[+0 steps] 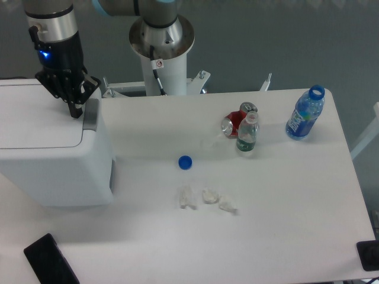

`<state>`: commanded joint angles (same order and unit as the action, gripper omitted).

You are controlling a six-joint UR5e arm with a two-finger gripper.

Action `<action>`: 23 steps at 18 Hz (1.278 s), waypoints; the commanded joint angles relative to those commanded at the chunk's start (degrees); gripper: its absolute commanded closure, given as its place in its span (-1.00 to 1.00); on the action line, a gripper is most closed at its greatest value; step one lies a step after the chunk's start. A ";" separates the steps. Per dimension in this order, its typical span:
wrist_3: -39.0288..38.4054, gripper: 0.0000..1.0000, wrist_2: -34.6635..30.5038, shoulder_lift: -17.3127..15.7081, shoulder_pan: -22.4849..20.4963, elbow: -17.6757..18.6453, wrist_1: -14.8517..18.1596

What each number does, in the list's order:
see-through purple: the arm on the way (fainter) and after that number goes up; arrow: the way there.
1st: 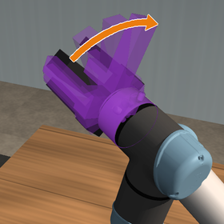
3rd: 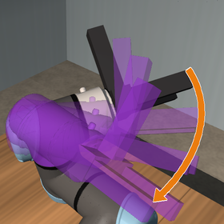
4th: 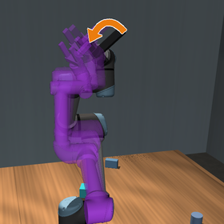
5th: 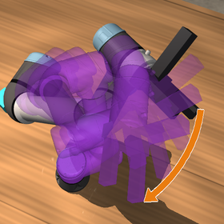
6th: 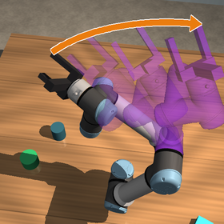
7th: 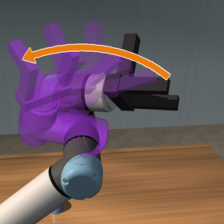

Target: Close the trash can

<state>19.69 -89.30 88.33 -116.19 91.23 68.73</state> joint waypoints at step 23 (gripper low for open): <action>32.65 -1.00 0.97 15.09 -38.13 -2.37 -0.53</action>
<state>52.34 -88.33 103.42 -154.32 88.87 68.20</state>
